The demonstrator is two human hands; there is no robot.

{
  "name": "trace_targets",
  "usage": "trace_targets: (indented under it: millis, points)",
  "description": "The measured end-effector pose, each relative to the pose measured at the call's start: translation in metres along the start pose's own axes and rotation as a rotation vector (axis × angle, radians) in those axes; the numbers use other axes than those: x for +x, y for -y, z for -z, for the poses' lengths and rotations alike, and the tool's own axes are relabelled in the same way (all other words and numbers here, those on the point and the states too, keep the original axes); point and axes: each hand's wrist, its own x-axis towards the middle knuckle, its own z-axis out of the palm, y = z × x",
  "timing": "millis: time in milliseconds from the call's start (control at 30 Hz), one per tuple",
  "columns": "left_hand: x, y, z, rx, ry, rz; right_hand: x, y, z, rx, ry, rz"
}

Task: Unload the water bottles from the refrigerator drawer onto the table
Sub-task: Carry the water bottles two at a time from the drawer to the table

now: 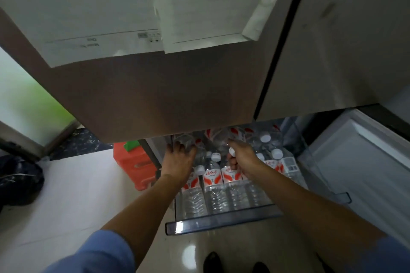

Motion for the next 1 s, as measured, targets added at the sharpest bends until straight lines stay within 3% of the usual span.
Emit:
trace_targets:
  millis: [267, 333, 600, 800, 1000]
  points:
    - [-0.005, 0.000, -0.006, -0.009, -0.052, 0.002, -0.038, -0.019, 0.040, -0.007, -0.010, 0.070]
    - [-0.009, 0.003, 0.004, -0.019, -0.129, 0.023, -0.047, -0.019, 0.042, -0.029, -0.018, 0.101]
    - [-0.066, -0.003, 0.048, -0.314, -0.255, 0.102, -0.083, -0.011, 0.067, -0.253, -0.124, 0.225]
    - [-0.145, -0.020, 0.101, -0.558, -0.543, 0.392, -0.136, -0.010, 0.095, -0.322, -0.136, 0.374]
    - [-0.251, -0.030, 0.131, -0.641, -0.678, 0.648, -0.212, -0.006, 0.096, -0.320, -0.048, 0.468]
